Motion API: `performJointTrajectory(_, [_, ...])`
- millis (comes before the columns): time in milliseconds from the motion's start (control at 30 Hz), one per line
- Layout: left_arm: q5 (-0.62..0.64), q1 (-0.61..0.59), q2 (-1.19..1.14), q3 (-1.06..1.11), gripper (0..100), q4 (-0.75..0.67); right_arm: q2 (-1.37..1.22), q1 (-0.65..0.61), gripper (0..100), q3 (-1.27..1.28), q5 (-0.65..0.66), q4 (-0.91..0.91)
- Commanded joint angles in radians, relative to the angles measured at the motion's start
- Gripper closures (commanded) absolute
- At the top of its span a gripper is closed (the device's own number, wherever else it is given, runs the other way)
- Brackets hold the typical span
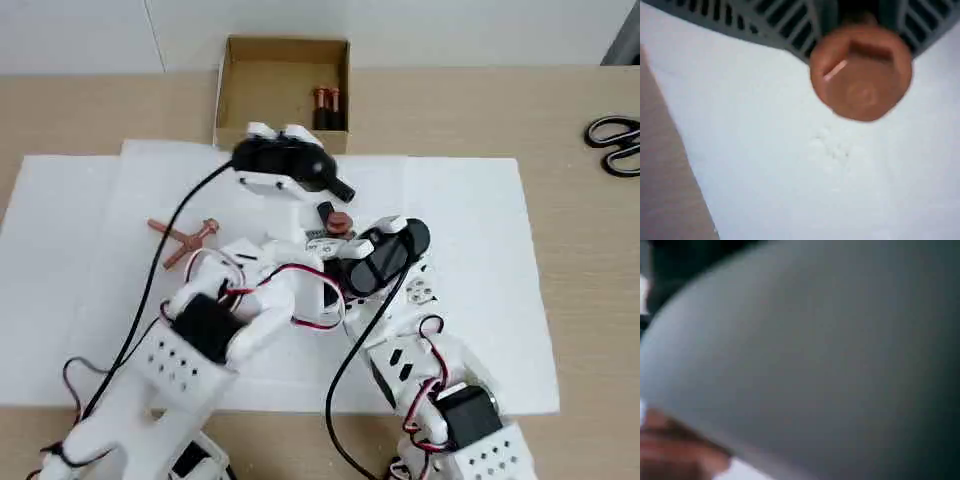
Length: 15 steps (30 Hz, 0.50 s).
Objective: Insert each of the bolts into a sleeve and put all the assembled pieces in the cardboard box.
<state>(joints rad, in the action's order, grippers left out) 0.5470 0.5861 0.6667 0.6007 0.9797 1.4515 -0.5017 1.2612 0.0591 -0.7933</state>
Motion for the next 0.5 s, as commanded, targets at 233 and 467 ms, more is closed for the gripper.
performJointTrajectory(233, [-0.008,-0.017,-0.031,-0.041,99,0.006,0.016,-0.001,99.5,-0.014,0.005,0.019])
performJointTrajectory(467, [-0.008,-0.017,-0.031,-0.012,97,0.006,0.016,-0.001,99.5,-0.014,0.005,0.018])
